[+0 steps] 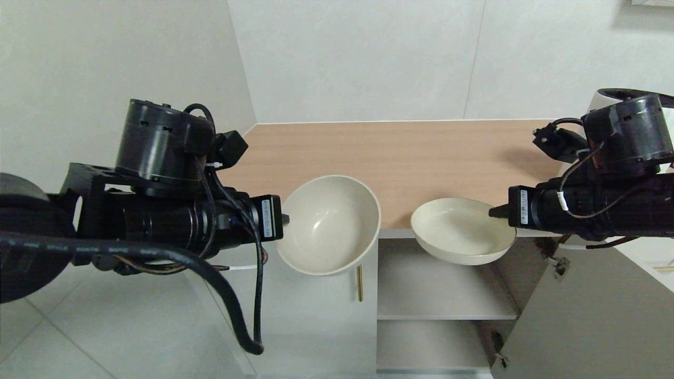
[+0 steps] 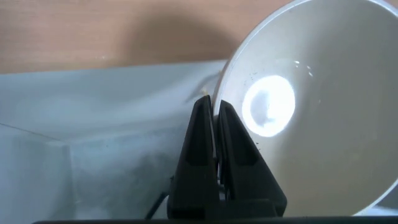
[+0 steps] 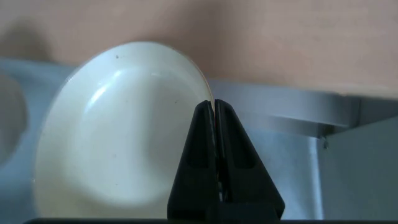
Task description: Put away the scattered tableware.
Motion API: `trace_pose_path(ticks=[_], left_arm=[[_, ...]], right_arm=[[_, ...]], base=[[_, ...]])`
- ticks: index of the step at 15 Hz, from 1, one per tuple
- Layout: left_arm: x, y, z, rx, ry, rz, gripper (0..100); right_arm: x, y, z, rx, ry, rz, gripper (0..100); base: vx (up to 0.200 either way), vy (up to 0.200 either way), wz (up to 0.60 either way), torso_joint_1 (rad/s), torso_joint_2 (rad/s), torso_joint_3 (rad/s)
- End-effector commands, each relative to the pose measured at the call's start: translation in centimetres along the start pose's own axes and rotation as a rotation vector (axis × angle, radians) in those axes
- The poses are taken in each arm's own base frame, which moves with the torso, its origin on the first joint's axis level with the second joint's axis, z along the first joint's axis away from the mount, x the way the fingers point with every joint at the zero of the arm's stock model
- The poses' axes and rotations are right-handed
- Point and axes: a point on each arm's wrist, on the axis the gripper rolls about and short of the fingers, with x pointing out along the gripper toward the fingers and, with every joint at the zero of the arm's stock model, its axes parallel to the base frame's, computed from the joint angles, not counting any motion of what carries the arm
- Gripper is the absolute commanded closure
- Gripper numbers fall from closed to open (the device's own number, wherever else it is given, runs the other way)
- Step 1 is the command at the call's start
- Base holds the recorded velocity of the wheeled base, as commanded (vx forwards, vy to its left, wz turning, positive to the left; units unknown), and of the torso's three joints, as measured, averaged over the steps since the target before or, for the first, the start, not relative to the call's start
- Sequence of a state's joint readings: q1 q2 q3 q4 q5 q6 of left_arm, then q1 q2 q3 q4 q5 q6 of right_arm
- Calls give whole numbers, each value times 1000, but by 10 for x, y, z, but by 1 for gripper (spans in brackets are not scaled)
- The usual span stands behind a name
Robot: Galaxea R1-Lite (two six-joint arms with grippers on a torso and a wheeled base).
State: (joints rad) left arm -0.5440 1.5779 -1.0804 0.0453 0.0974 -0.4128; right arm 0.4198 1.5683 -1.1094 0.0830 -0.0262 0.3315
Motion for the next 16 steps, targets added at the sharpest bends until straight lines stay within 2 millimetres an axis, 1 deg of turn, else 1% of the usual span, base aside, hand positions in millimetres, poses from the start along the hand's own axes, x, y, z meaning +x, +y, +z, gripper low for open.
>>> trace_pose_path(ticks=[1,5,9,12,13,16], left_arm=[[-9,-1,-4,27,-2,-11,100],[0,-1,-16,76,65,-1,100],[8,-6,-27,115,122,-9,100],[20,-6,-33,119,159,2,100],[21,-7,-34,121,165,2,100],[22,-7,-34,121,166,4,100]], right_arm=[[-5,-3,-5,-20,6,-4,100],[-1,-7,-18,-101,59,-17,100],[2,-8,-20,-107,67,-19,100],[5,-8,-21,-107,74,-23,100],[5,-8,-21,-107,74,-23,100],[7,-8,-22,-107,79,-24,100]], base=[[0,0,0,0,0,0],[0,0,0,0,0,0],[0,0,0,0,0,0],[0,0,0,0,0,0],[-200,0,0,2,2,7],[0,0,0,0,0,0]])
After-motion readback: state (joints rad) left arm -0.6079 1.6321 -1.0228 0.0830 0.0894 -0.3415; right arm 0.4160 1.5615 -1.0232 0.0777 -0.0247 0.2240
